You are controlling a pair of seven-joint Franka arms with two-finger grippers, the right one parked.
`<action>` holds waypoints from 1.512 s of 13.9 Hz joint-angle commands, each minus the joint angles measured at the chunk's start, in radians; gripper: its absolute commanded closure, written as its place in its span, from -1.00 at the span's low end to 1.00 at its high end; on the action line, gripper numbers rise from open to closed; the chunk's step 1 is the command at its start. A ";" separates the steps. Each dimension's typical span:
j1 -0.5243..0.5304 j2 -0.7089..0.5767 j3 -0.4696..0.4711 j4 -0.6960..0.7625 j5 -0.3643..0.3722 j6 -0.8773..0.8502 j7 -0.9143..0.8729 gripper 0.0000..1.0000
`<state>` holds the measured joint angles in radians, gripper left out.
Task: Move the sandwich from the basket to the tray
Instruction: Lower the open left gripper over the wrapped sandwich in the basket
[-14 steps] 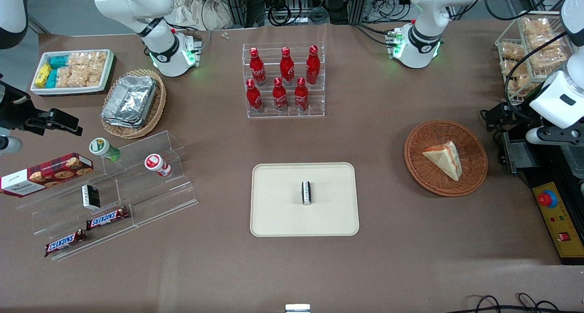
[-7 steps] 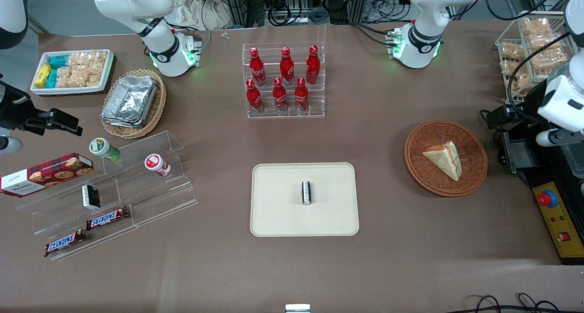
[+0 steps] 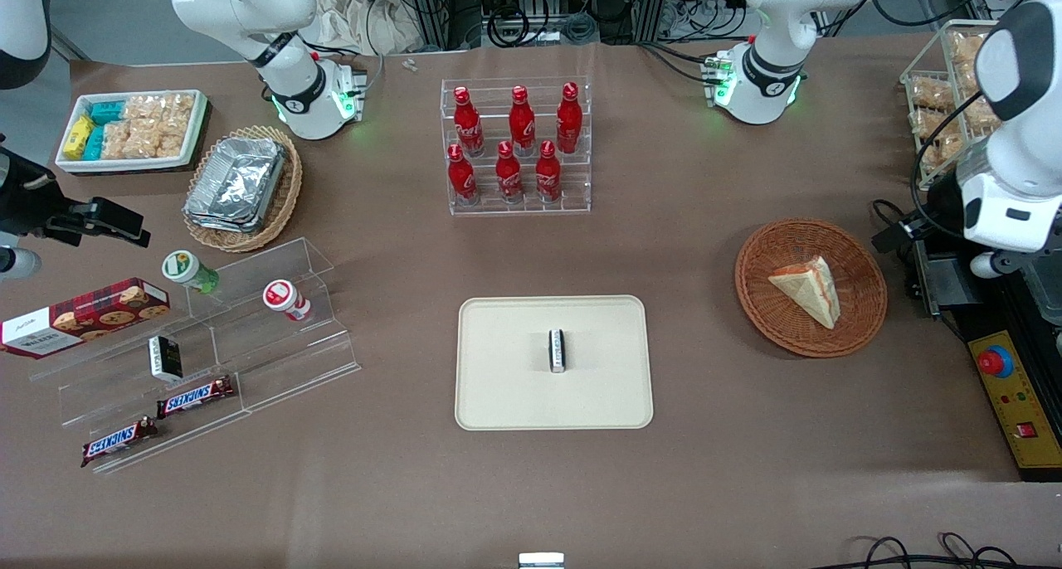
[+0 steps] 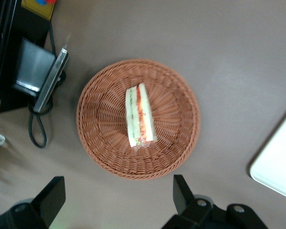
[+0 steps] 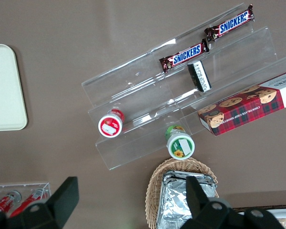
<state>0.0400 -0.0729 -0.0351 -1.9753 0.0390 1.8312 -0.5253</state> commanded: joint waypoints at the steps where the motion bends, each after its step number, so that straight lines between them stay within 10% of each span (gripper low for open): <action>1: -0.002 -0.051 0.001 -0.155 0.021 0.127 -0.071 -1.00; 21: -0.003 0.156 0.001 -0.434 0.021 0.654 -0.331 -1.00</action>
<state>0.0337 0.0948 -0.0356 -2.3429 0.0402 2.3905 -0.8240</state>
